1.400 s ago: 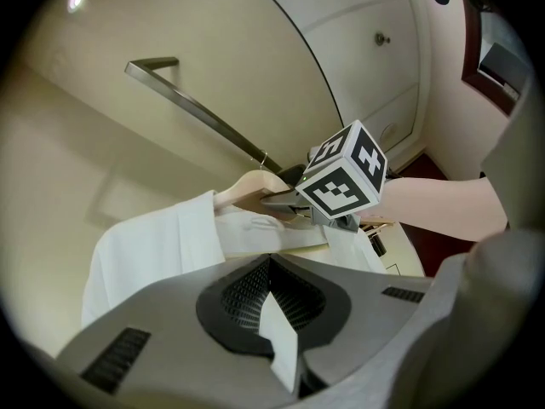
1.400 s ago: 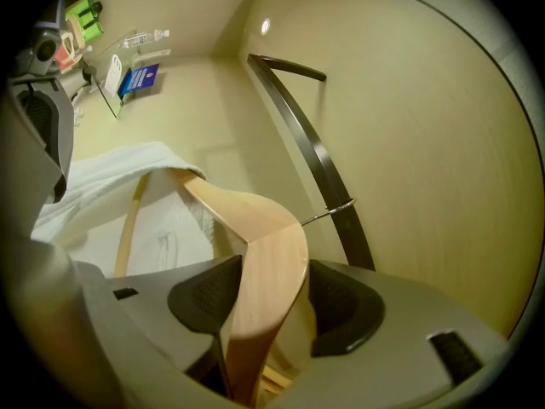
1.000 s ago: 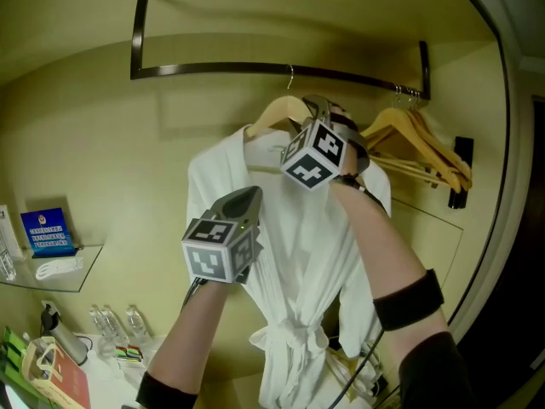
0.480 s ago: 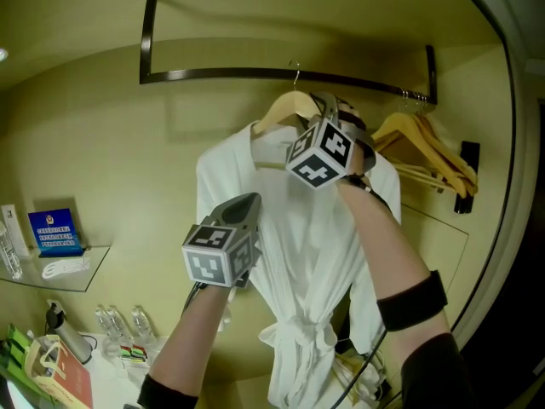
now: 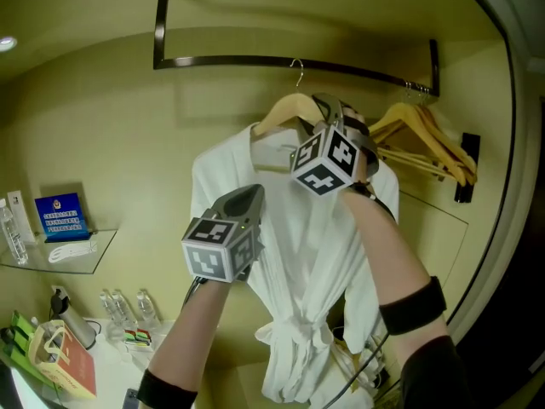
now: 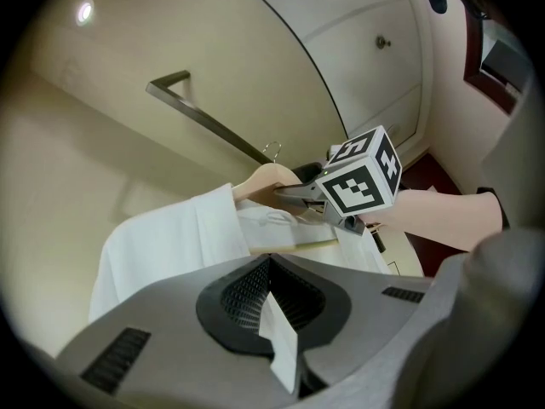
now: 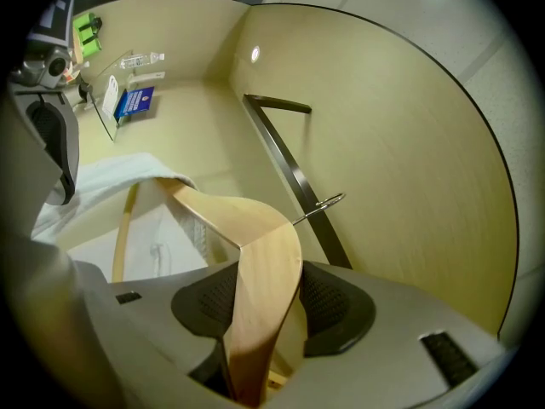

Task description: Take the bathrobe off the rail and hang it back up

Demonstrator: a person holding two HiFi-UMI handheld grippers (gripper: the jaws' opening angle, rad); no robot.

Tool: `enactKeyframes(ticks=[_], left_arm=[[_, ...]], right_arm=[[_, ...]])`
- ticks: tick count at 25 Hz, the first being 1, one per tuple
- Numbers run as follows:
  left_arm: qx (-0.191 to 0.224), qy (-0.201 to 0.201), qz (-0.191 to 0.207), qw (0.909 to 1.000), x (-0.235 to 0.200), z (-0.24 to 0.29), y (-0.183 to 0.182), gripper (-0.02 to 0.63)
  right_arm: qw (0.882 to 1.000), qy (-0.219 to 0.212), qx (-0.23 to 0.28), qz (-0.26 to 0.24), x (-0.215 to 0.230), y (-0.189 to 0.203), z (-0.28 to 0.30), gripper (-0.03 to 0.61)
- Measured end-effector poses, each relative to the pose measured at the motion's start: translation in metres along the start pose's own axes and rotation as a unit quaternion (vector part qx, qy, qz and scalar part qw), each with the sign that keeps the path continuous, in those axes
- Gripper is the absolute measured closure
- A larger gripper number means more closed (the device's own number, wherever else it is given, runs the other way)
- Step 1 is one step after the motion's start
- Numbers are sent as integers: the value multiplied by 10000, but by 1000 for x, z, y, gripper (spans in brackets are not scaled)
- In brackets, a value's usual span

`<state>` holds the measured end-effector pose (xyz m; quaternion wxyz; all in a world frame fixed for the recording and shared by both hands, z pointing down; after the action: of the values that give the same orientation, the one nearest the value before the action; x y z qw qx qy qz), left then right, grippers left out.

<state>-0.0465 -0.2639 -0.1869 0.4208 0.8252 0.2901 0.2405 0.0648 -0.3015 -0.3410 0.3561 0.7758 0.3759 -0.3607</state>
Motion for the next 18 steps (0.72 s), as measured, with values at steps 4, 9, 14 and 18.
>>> enactKeyframes(ticks=[4, 9, 14, 18], left_arm=[[-58, -44, -42, 10000, 0, -25, 6, 611], [-166, -197, -167, 9995, 4, -64, 20, 611], [-403, -254, -298, 9984, 11, -105, 40, 611], [-500, -159, -299, 9982, 24, -133, 63, 611]], right_arm=[[9998, -125, 18, 120, -26, -10, -17, 365], [9993, -245, 55, 289, -65, -22, -44, 365], [9971, -491, -60, 573, -113, -26, -74, 365], [9949, -588, -198, 792, -147, -20, -99, 365]])
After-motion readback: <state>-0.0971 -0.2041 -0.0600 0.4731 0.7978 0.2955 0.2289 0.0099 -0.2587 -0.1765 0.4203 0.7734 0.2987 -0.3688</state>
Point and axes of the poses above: the fingertips, and each gripper's own axes: z forward along the fingers, x to its right, y out of its underside, the point moved 3 cm from there along -z, backward along the fingers, and after that the axes turned 13 degrees about x, right-handed, at the moved point
